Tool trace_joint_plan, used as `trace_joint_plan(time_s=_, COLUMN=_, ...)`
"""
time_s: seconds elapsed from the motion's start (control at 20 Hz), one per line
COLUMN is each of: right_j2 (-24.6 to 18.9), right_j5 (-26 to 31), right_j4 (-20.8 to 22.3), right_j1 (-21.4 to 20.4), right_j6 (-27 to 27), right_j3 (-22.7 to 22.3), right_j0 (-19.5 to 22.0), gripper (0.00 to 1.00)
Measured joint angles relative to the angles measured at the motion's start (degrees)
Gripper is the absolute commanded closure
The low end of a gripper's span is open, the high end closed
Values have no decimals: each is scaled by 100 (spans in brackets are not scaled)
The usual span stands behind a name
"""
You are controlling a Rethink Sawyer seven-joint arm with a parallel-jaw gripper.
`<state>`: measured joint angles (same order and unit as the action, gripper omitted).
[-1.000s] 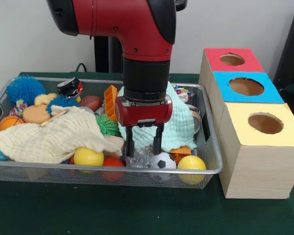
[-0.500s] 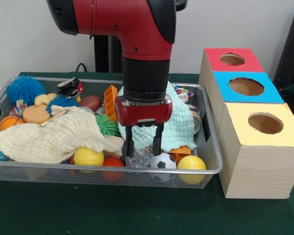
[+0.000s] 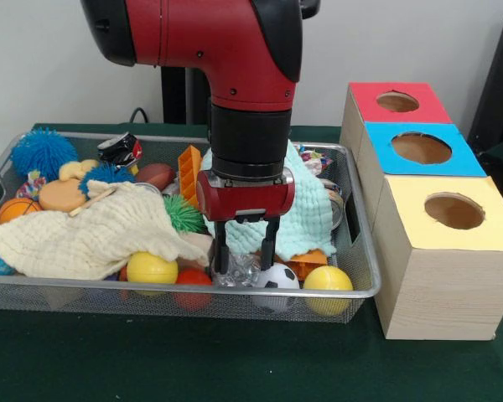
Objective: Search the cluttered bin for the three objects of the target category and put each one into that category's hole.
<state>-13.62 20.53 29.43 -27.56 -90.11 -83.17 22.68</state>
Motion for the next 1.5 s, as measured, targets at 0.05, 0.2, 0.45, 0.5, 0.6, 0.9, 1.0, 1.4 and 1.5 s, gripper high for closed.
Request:
trace_joint_plan(time_s=0.05, right_j2=26, right_j5=-1, right_j4=-1, right_j1=15, right_j6=0, right_j3=15, right_j0=-27, gripper=0)
trace_joint_plan(time_s=0.2, right_j2=86, right_j5=1, right_j4=-7, right_j1=51, right_j6=0, right_j3=42, right_j0=-95, gripper=0)
trace_joint_plan(time_s=0.45, right_j2=240, right_j5=-4, right_j4=-41, right_j1=156, right_j6=0, right_j3=77, right_j0=-201, gripper=0)
trace_joint_plan(time_s=0.5, right_j2=283, right_j5=-1, right_j4=-56, right_j1=159, right_j6=0, right_j3=93, right_j0=-222, gripper=0)
trace_joint_plan(time_s=0.6, right_j2=349, right_j5=0, right_j4=-82, right_j1=162, right_j6=0, right_j3=116, right_j0=-250, gripper=0)
trace_joint_plan(time_s=0.9, right_j2=594, right_j5=48, right_j4=-209, right_j1=249, right_j6=0, right_j3=241, right_j0=-365, gripper=100)
trace_joint_plan(time_s=1.0, right_j2=688, right_j5=128, right_j4=-251, right_j1=314, right_j6=0, right_j3=282, right_j0=-411, gripper=100)
trace_joint_plan(time_s=1.4, right_j2=810, right_j5=357, right_j4=-479, right_j1=374, right_j6=0, right_j3=391, right_j0=-519, gripper=100)
trace_joint_plan(time_s=1.5, right_j2=816, right_j5=395, right_j4=-508, right_j1=373, right_j6=0, right_j3=394, right_j0=-530, gripper=100)
